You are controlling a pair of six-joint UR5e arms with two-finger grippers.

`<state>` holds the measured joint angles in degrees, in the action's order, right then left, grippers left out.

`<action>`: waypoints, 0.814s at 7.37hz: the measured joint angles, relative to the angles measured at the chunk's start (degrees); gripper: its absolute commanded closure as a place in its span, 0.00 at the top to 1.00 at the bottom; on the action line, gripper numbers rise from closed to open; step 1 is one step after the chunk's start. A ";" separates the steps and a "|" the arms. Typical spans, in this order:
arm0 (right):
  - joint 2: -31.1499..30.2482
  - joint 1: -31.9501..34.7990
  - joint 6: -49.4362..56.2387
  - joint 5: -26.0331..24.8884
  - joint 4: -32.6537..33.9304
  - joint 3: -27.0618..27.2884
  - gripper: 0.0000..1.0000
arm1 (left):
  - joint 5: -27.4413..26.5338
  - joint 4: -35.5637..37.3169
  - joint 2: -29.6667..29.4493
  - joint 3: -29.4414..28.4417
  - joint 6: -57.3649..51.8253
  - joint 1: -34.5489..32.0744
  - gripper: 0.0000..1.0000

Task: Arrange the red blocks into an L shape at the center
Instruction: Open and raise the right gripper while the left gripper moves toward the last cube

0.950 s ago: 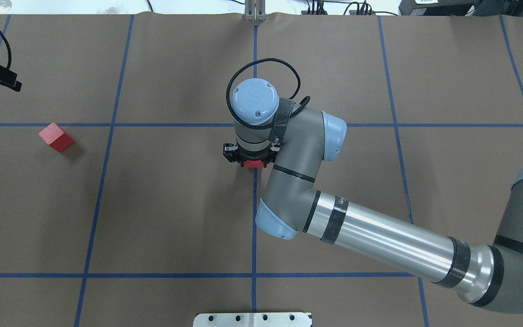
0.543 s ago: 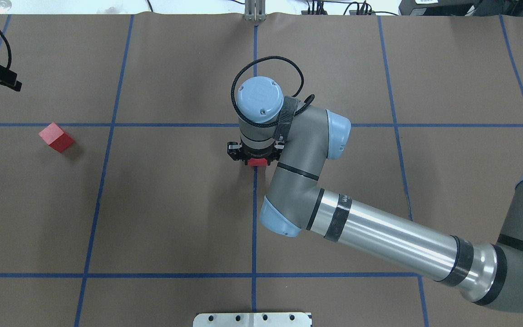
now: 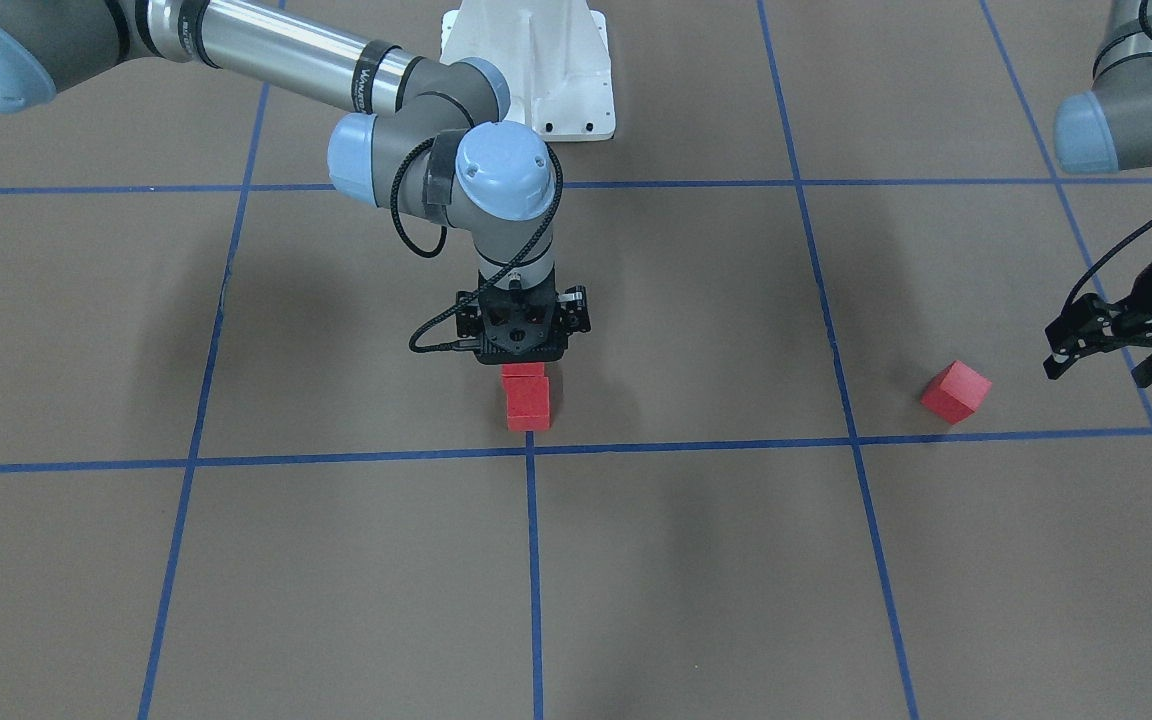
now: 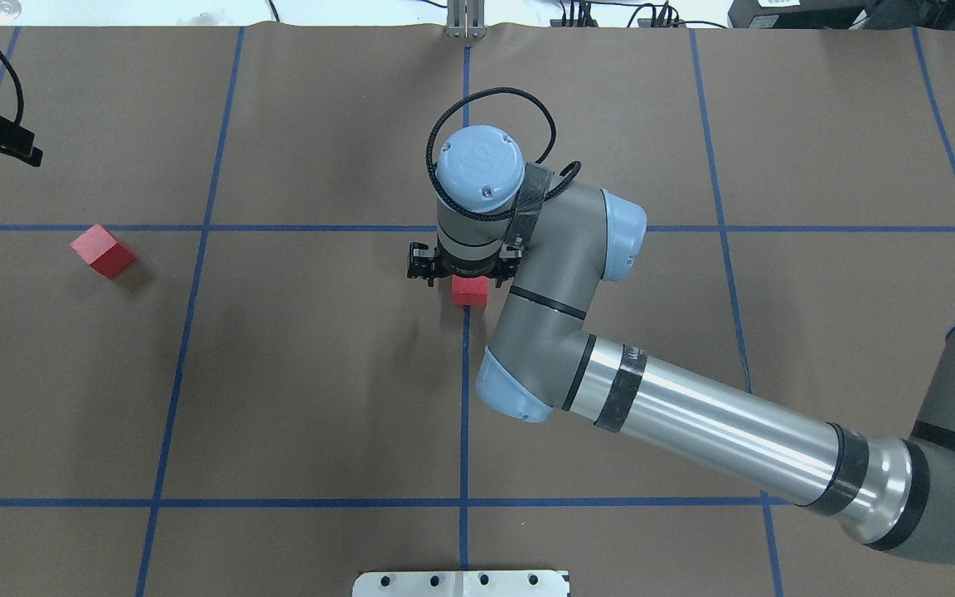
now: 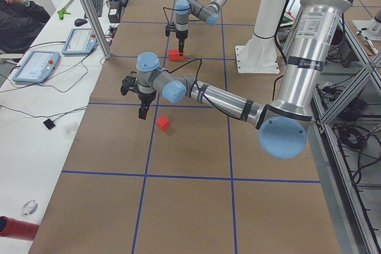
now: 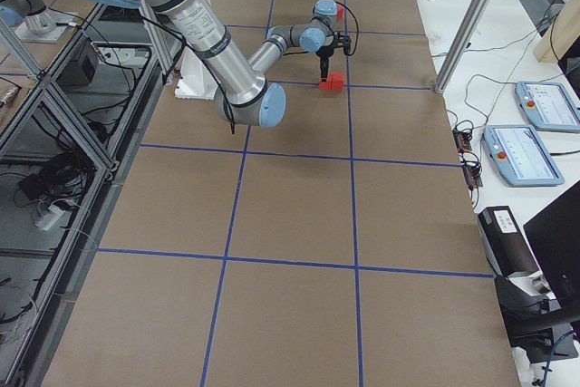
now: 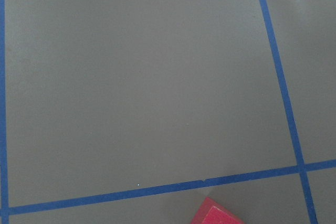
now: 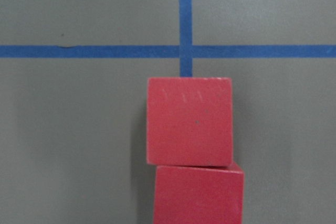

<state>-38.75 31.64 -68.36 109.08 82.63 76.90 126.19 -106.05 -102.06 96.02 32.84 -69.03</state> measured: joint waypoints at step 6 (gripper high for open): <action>-1.70 6.36 1.63 1.64 -0.74 3.45 0.99 | -8.54 -11.85 6.48 0.02 31.45 8.56 1.00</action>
<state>-40.46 38.00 -66.73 110.72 81.88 80.35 117.65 -117.90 -95.58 96.04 64.29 -60.47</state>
